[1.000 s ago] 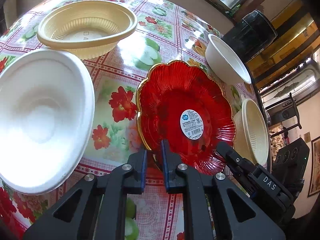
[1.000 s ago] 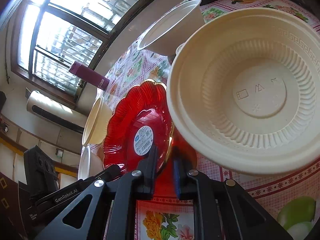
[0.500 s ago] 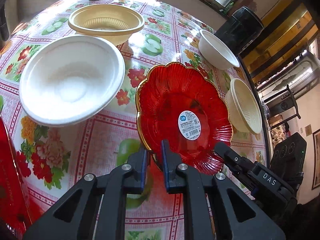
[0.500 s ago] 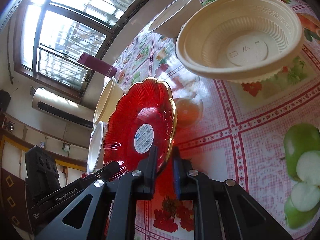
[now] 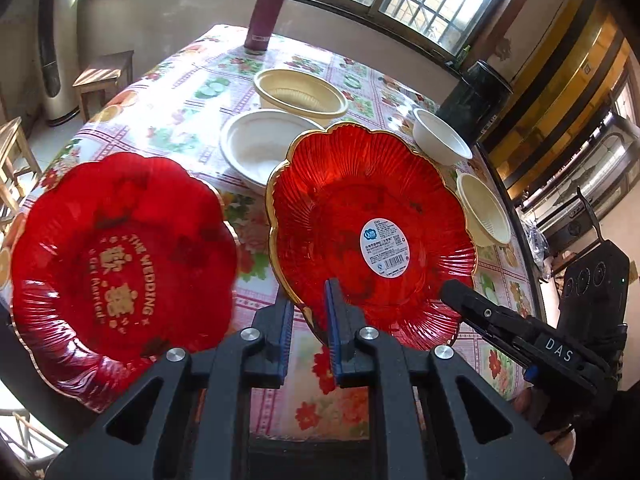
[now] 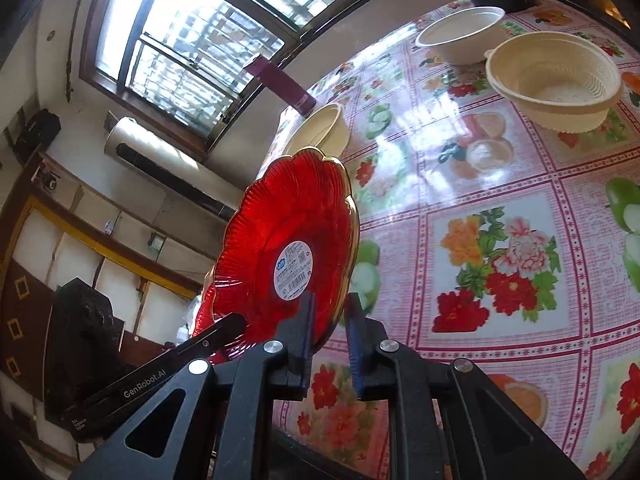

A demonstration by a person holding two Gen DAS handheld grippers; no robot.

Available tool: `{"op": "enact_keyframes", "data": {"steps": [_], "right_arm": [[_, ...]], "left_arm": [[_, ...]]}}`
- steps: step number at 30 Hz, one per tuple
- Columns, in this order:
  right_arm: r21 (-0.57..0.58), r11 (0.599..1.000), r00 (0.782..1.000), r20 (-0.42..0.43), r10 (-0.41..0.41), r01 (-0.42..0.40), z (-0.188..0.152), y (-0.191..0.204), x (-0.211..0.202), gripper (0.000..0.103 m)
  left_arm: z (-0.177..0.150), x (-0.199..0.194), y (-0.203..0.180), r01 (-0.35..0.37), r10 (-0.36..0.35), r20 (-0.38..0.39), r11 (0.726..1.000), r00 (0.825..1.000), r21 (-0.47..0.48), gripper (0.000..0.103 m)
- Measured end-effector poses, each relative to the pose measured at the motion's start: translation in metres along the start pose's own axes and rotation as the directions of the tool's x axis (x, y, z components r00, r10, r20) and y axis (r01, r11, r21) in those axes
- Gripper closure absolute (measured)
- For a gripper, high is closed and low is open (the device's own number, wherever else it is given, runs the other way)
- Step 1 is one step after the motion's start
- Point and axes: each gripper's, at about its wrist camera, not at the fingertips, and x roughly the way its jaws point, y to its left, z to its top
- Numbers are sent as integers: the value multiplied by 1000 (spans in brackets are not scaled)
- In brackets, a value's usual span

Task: Organize plates and bowls
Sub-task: 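Lift the small red plate and carry it onto the wedding plate, then set the small red plate down on the wedding plate and open the right gripper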

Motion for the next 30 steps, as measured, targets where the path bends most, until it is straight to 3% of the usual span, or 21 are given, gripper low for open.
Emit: {"op": "enact_keyframes", "data": {"steps": [8, 14, 23, 30], "right_arm": [[-158, 987, 993, -117, 24, -43, -26, 78, 62, 86], [-221, 975, 979, -203, -12, -34, -48, 110, 105, 85], [-283, 959, 953, -286, -97, 13, -62, 132, 147, 80], [-300, 953, 935, -323, -149, 48, -64, 141, 162, 75]], "left_arm": [[-14, -42, 75, -131, 137, 55, 986, 989, -107, 89], [-20, -44, 110, -199, 206, 33, 969, 978, -150, 89], [-24, -29, 137, -254, 250, -42, 954, 967, -162, 87], [-23, -25, 146, -239, 230, -73, 955, 971, -178, 81]]}}
